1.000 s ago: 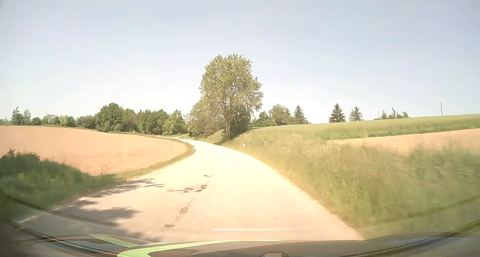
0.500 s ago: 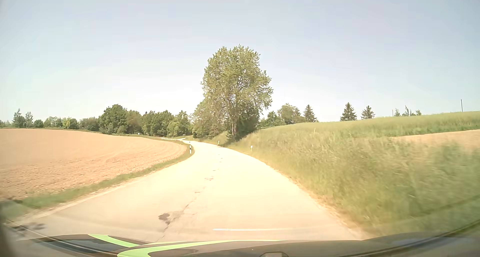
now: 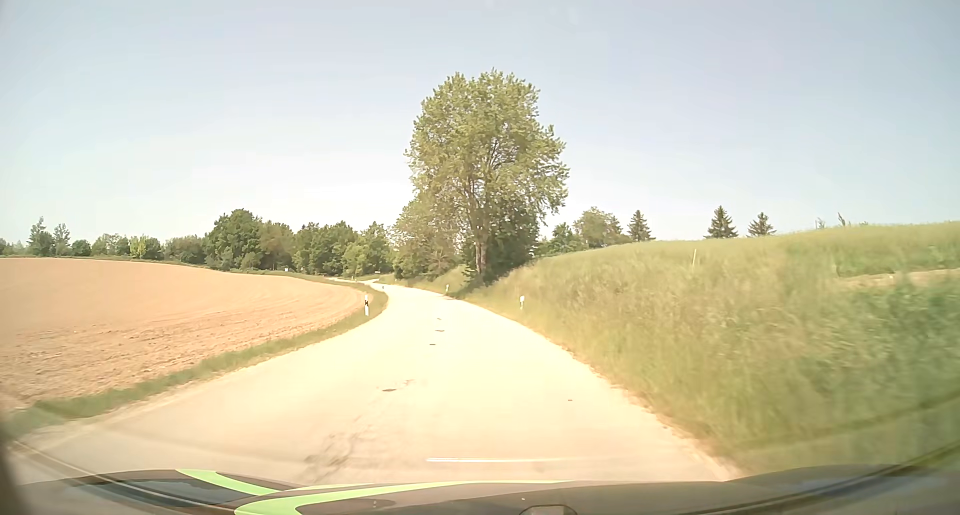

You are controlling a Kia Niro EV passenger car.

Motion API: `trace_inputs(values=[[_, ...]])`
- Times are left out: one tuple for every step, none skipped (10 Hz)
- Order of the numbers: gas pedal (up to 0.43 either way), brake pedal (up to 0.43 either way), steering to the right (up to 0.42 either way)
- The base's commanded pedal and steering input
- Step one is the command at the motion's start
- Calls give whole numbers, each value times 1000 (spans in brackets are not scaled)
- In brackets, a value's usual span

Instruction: Follow the waypoints while adhering to traffic rules and regulations

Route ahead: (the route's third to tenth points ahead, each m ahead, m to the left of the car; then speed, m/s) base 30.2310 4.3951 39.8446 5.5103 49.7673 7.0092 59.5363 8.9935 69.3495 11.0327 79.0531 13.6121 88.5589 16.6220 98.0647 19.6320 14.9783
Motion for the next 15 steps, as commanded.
trace_inputs(values=[[189,0,-18],[189,0,-19],[189,0,-20],[189,0,-20],[189,0,-20],[189,0,-20],[189,0,-21],[189,0,-21],[189,0,-21],[189,0,-22],[189,0,-22],[189,0,-22],[189,0,-22],[189,0,-22],[189,0,-22]])
